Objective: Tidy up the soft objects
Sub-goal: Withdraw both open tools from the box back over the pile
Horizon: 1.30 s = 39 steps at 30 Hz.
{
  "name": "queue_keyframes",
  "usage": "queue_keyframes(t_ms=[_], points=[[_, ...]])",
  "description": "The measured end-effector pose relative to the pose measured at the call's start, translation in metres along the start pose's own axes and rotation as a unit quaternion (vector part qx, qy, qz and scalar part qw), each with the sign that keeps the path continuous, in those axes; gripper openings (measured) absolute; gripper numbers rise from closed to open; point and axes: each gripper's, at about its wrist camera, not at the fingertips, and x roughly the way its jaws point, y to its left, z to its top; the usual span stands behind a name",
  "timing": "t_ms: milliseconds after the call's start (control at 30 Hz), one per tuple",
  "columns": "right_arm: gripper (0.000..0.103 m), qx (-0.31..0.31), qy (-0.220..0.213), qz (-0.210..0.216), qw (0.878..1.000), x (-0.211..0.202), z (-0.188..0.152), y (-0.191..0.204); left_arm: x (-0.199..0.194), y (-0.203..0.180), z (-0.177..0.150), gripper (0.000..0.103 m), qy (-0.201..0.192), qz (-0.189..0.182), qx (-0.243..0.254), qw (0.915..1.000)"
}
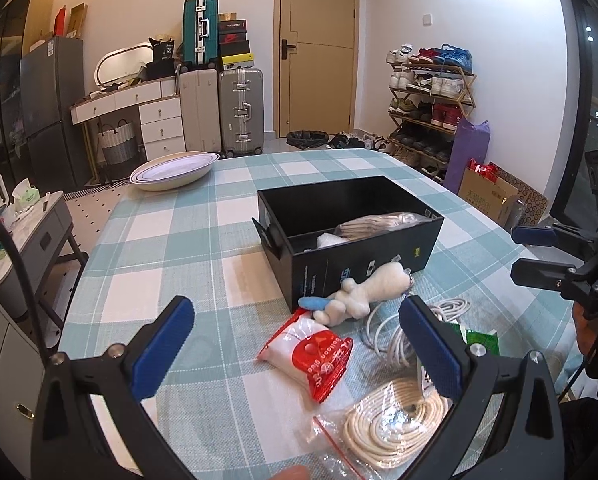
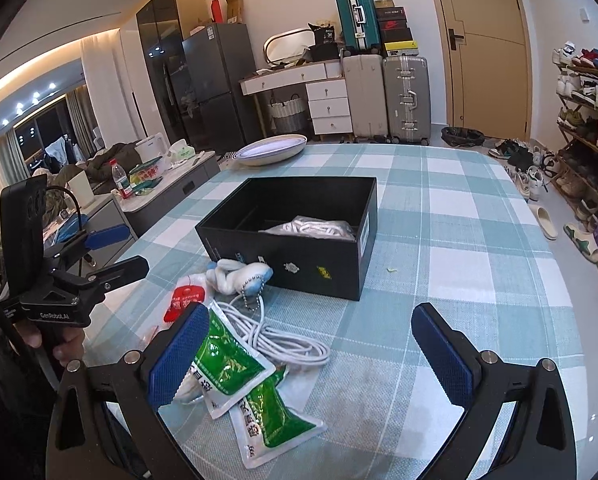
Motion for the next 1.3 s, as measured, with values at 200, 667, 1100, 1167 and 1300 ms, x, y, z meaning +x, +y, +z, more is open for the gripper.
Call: queue_keyframes(t_ms=[200,667,1100,1167,1300], points=[[0.103,-0.027,0.013,0.004,1.000,0.006,-0.009,0.011,0.000,0.001,-0.006,0.103,0.005,0.000,-0.004,1.0000],[0.103,-0.064,0.030,0.009,0.997,0.012,-0.016,0.024,-0.001,-0.008,-0.012,0.103,0.014,-0.020,0.016,0.9996],[0.103,-0.082,0.065,0.005,0.995,0.016,-0.028,0.015,0.005,-0.021,-0.027,0.103,0.059,-0.072,0.070,0.9932],[0.103,-0.088,0.072,0.006,0.993,0.017,-0.031,0.016,0.005,-0.025,-0.031,0.103,0.069,-0.084,0.087,0.9903],[0.103,-0.099,0.084,0.009,0.991,0.020,-0.037,0.019,0.006,-0.033,-0.039,0.103,0.083,-0.095,0.113,0.9856]])
